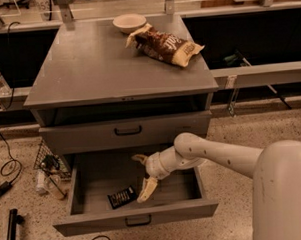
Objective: Pick rxbar chocolate from middle drawer and place on counter
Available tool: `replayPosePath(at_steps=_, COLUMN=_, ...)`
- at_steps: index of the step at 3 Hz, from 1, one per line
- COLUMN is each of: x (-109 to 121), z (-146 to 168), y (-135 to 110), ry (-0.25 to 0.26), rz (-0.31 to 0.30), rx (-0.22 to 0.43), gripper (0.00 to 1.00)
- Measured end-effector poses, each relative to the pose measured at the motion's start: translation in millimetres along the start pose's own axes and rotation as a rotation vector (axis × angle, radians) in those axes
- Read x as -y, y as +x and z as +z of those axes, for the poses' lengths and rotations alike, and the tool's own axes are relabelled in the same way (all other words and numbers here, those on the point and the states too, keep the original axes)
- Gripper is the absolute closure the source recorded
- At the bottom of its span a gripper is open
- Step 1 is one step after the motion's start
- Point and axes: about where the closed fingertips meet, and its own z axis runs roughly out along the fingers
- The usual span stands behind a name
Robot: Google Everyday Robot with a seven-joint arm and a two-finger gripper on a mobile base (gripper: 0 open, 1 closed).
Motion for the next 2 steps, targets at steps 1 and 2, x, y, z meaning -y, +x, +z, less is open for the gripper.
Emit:
replayPosePath(at_steps=1, x=2.8, z=29.6, y=2.9, ry=-0.022, rz=-0.055, rx=0.024, gripper=0.00)
replayPosePath(at_steps=2, x=5.3, z=50.5, y=4.2, ry=-0.003, rz=-0.080, rx=0.038, gripper=0.00)
